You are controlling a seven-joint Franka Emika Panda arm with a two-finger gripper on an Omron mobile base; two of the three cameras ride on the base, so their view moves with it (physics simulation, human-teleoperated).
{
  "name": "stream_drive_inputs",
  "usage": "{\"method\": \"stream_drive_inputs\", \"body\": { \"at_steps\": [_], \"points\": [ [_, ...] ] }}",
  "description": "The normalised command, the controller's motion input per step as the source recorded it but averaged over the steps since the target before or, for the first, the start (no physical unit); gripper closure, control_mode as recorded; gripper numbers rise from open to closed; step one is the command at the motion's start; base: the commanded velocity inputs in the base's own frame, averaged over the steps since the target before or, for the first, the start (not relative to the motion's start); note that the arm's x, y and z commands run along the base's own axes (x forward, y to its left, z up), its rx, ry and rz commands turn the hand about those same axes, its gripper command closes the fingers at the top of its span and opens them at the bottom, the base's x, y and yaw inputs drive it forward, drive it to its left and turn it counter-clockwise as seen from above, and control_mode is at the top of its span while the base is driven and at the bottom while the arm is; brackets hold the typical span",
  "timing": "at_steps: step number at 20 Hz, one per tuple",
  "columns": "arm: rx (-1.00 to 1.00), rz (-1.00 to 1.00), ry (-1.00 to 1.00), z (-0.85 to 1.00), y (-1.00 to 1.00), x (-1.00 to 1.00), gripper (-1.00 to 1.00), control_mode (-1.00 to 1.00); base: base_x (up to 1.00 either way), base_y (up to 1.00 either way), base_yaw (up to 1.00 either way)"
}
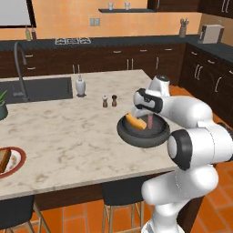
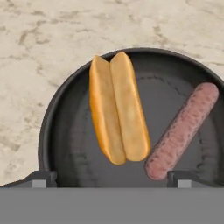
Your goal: Place one bun and one sausage from the bowl on each plate.
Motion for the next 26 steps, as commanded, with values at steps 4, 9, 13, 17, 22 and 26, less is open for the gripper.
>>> {"method": "stream_drive_inputs", "body": {
  "at_steps": [4, 9, 13, 17, 22, 26],
  "points": [
    [0.03, 0.09, 0.11, -0.30, 0.00, 0.06, -1.00, -1.00, 0.00, 0.00, 0.00],
    [0.03, 0.05, 0.12, -0.13, 0.00, 0.08, -1.00, -1.00, 0.00, 0.00, 0.00],
    [0.00, 0.01, 0.01, -0.18, 0.00, 0.10, -1.00, -1.00, 0.00, 0.00, 0.00],
    [-0.01, 0.00, -0.17, -0.18, 0.00, 0.09, -1.00, -1.00, 0.00, 0.00, 0.00],
    [-0.03, 0.00, -0.07, -0.36, 0.09, 0.07, -1.00, -1.00, 0.00, 0.00, 0.00],
    [-0.01, 0.00, 0.00, -0.10, 0.14, 0.24, -1.00, -1.00, 0.00, 0.00, 0.00]
  ]
}}
